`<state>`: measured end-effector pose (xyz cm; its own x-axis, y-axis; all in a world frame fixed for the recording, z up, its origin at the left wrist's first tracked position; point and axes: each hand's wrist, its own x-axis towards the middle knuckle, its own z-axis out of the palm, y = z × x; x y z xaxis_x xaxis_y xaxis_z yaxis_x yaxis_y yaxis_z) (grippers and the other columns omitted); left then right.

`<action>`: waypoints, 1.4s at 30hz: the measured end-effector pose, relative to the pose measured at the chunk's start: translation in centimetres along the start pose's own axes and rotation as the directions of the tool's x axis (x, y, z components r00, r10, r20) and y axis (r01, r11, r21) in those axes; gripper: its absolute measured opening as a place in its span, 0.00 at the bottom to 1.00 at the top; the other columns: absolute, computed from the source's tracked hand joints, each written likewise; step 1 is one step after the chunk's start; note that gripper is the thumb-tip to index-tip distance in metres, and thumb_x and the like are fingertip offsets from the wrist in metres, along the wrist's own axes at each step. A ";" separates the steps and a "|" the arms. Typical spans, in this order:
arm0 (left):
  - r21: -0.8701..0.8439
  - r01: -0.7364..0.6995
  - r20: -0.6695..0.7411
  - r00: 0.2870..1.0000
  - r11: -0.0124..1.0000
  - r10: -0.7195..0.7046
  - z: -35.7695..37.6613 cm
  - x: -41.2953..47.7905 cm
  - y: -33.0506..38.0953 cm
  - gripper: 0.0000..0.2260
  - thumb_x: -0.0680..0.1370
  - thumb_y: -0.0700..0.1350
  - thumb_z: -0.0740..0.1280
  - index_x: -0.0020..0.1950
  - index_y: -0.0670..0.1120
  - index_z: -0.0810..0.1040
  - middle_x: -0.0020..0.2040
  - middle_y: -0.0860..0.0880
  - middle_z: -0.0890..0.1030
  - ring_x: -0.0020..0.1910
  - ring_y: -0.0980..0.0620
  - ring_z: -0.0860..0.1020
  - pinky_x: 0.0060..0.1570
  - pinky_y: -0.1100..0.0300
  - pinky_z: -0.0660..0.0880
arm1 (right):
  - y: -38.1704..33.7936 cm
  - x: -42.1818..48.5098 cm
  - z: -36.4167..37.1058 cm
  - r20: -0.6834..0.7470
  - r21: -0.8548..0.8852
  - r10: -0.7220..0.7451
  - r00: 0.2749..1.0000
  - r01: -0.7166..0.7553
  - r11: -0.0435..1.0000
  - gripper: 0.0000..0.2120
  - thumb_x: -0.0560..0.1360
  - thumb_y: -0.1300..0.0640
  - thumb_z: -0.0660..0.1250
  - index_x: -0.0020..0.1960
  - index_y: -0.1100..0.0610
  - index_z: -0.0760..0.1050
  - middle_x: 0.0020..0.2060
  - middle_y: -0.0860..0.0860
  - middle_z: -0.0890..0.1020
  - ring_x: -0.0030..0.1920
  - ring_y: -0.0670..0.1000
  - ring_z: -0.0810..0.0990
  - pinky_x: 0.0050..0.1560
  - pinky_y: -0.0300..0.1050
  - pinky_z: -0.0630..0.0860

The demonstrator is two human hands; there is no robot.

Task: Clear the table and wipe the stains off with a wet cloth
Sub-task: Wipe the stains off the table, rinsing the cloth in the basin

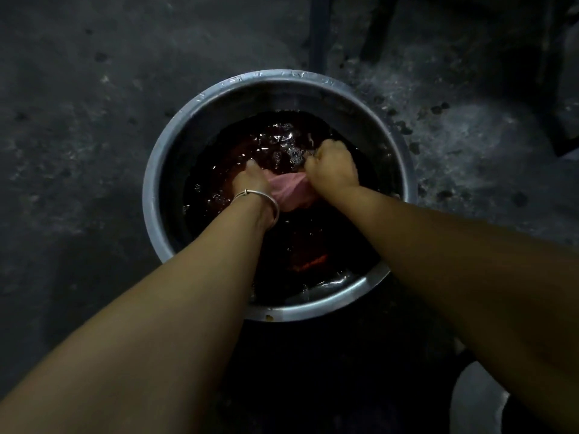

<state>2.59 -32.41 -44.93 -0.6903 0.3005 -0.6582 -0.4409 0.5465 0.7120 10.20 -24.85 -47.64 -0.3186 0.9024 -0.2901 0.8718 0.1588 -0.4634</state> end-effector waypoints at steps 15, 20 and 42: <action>-0.320 0.279 0.279 0.941 0.906 -0.192 -1.0 0.6 0.5 0.13 0.80 0.45 0.59 0.36 0.44 0.74 0.21 0.49 0.78 0.26 0.50 0.77 0.29 0.57 0.78 | -4.8 -3.5 0.0 0.189 0.413 -0.137 0.972 0.048 0.910 0.15 0.77 0.54 0.61 0.34 0.58 0.75 0.46 0.61 0.82 0.47 0.58 0.78 0.48 0.44 0.72; -0.324 0.269 0.236 0.951 0.907 -0.198 -0.4 -1.5 1.1 0.16 0.82 0.48 0.53 0.55 0.38 0.75 0.51 0.47 0.79 0.53 0.47 0.77 0.39 0.55 0.73 | -4.4 -2.8 0.0 0.108 0.304 -0.108 0.988 0.071 0.950 0.17 0.78 0.52 0.58 0.49 0.64 0.79 0.51 0.61 0.81 0.53 0.60 0.78 0.52 0.47 0.75; -0.373 0.251 0.300 0.943 0.893 -0.140 -1.6 0.3 0.8 0.18 0.82 0.45 0.50 0.67 0.39 0.68 0.66 0.43 0.72 0.65 0.46 0.71 0.51 0.57 0.74 | -6.0 -4.4 0.6 0.086 0.438 -0.124 0.989 0.074 0.896 0.13 0.77 0.48 0.61 0.41 0.55 0.77 0.43 0.55 0.82 0.47 0.55 0.80 0.50 0.45 0.75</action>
<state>1.10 -33.15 -44.20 -0.4172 0.4417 -0.7942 -0.7811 0.2724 0.5618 6.15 -30.02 -44.07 -0.4551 0.8379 -0.3014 0.5947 0.0341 -0.8032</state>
